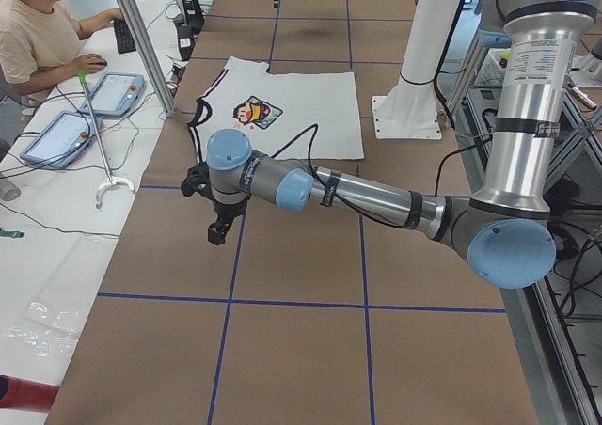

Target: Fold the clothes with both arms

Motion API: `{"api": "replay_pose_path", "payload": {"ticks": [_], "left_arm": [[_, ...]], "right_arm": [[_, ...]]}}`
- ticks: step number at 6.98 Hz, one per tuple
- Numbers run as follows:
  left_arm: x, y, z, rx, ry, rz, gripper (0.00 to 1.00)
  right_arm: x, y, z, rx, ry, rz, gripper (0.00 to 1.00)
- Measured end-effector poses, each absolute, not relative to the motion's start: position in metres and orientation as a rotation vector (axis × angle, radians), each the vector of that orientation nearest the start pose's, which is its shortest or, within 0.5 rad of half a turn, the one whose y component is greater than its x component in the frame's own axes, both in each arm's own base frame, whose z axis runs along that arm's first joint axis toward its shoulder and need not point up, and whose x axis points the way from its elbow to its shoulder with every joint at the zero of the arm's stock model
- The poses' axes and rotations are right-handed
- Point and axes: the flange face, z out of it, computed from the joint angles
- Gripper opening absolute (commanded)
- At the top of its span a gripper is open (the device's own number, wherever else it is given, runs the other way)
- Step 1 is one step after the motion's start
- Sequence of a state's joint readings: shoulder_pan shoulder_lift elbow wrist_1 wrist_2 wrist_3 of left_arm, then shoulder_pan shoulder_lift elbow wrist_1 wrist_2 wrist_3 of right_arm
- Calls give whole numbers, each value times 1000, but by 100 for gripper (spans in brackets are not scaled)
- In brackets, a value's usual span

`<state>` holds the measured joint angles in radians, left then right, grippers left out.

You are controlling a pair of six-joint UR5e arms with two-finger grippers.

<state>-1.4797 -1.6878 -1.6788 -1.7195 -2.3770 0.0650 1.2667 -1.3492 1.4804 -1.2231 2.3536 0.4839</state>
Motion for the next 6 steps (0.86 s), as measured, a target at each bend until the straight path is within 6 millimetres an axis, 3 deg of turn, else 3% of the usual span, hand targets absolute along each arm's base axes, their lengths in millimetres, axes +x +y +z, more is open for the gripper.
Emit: {"api": "replay_pose_path", "payload": {"ticks": [2,3,4,6], "left_arm": [[-8,-568,526,343,805,301,100],[-7,-570,524,346,814,305,100],[-4,-571,522,348,831,312,100],[-2,-570,519,365,842,326,100]], "right_arm": [[-215,-659,511,204,-892,127,99],[-266,-673,496,277,-845,177,99],[-301,-685,479,321,-822,236,99],[-332,-709,480,390,-833,331,97]]}}
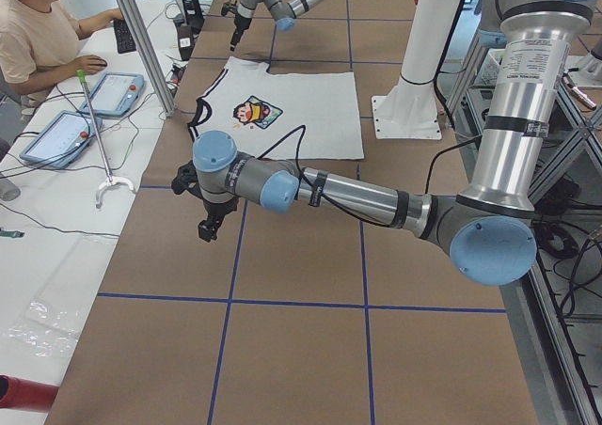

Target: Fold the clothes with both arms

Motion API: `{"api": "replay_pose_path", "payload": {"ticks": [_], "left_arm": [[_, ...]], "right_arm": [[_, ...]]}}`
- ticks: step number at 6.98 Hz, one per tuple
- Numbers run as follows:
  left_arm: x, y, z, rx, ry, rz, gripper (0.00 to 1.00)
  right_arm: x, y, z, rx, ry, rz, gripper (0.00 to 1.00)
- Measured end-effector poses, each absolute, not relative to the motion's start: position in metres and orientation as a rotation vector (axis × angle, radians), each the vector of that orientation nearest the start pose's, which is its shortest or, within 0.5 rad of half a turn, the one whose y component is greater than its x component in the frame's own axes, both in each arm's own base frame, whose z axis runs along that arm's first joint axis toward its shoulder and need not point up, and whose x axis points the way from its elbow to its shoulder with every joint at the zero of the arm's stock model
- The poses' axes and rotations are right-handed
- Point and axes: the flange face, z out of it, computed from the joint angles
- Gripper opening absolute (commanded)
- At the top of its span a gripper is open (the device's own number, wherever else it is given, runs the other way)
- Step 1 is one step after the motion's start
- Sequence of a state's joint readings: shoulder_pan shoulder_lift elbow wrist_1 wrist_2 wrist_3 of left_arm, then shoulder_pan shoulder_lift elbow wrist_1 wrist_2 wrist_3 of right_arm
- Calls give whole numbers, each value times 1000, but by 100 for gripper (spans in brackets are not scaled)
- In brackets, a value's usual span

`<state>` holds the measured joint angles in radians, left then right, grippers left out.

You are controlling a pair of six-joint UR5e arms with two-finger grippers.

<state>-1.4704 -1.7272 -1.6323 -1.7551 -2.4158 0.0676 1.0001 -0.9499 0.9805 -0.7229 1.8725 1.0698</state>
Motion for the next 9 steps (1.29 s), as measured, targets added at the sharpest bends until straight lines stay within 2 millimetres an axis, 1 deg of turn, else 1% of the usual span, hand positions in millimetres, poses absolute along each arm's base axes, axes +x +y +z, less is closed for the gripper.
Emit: {"api": "replay_pose_path", "payload": {"ticks": [1,3,4,5,6,7,8,9], "left_arm": [[-1,-569,519,389,841,336,100],[-1,-569,521,416,842,350,100],[0,-569,520,421,842,353,100],[0,-569,518,425,843,355,100],[0,-569,517,427,843,356,100],[0,-569,516,429,843,357,100],[0,-569,515,431,843,358,100],[0,-568,514,431,852,359,100]], "right_arm": [[-341,-720,483,405,-838,356,91],[-365,-731,484,400,-822,385,82],[-374,-732,486,393,-813,385,65],[-379,-730,489,389,-810,383,44],[-379,-728,490,387,-813,385,29],[-376,-724,491,388,-821,387,13],[-374,-721,489,389,-830,392,0],[-372,-718,489,389,-836,396,0]]}}
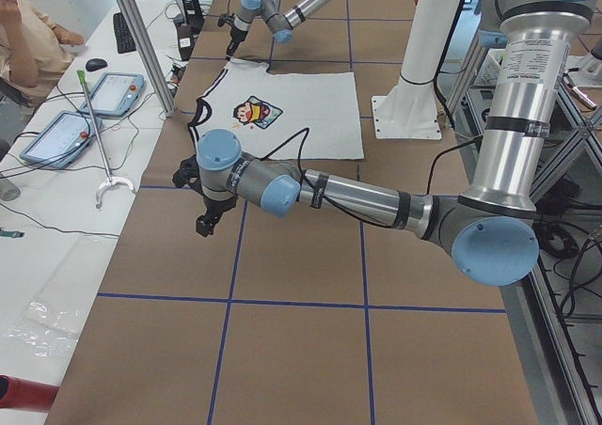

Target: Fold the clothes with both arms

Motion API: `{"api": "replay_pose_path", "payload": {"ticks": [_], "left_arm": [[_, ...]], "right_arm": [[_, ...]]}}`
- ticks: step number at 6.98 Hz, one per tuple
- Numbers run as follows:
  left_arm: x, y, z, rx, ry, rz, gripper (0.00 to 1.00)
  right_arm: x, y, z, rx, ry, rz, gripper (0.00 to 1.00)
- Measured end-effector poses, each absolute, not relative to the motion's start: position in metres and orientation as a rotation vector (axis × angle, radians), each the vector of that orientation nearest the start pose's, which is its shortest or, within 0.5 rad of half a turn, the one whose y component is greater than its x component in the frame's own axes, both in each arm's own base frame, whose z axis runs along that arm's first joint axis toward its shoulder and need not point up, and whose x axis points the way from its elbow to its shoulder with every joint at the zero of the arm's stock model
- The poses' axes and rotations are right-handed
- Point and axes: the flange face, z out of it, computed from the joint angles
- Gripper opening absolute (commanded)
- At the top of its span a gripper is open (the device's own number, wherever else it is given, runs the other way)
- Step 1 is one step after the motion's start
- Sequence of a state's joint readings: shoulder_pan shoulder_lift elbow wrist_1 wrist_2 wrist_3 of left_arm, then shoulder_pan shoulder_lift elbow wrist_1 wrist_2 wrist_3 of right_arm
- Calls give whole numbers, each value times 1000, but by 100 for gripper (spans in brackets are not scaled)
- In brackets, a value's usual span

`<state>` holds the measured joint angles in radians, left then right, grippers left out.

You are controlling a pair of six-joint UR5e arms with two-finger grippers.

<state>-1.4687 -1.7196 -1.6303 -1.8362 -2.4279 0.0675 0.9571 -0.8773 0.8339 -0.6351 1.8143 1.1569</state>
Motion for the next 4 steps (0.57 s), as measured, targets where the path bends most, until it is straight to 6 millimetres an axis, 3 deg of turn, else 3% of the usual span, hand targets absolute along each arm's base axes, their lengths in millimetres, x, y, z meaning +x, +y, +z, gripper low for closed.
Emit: {"api": "replay_pose_path", "payload": {"ticks": [2,3,4], "left_arm": [[1,-567,514,427,875,363,100],[1,-567,513,428,879,363,100],[1,-567,512,429,880,365,100]], "right_arm": [[-368,-710,482,391,-866,394,0],[-374,-705,461,390,-906,405,0],[-397,-697,426,367,-958,432,0]]}}
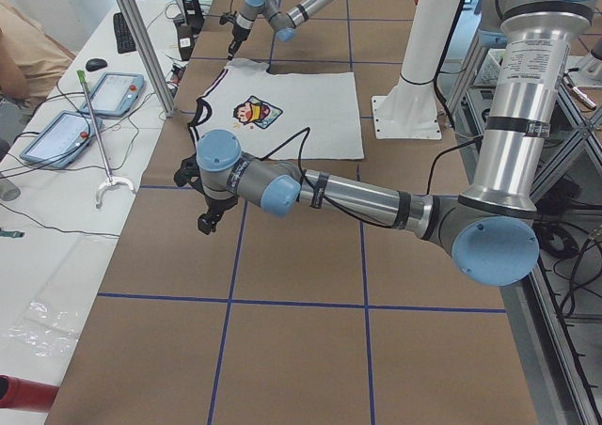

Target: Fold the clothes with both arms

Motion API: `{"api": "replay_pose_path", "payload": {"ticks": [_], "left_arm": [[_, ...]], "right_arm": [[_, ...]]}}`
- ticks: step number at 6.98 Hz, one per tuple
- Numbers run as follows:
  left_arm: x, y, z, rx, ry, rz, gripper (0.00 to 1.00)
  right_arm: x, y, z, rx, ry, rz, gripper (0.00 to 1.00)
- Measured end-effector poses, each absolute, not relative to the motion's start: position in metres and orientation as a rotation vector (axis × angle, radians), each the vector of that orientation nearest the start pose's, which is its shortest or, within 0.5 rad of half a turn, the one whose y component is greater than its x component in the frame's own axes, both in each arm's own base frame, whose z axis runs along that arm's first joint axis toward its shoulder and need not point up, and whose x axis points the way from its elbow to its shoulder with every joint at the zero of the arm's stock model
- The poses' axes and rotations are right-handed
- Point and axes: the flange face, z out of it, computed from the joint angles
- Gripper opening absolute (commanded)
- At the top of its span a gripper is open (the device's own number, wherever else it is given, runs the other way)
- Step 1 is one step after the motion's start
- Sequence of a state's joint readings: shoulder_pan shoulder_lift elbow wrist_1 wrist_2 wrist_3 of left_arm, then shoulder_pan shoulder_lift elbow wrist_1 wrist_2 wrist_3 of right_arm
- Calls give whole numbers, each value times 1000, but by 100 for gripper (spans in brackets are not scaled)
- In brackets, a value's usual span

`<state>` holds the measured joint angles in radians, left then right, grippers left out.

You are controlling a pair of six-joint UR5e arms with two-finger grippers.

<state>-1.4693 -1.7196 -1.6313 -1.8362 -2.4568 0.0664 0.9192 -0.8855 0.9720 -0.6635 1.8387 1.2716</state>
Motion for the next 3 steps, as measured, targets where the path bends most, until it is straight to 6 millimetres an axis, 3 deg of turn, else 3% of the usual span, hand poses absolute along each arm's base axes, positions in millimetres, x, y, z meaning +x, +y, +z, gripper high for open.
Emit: {"api": "replay_pose_path", "payload": {"ticks": [2,3], "left_arm": [[1,-567,510,432,880,367,100],[1,-566,510,433,880,367,100]], "right_arm": [[-465,-690,333,288,-993,459,0],[-488,-695,308,263,-972,466,0]]}}
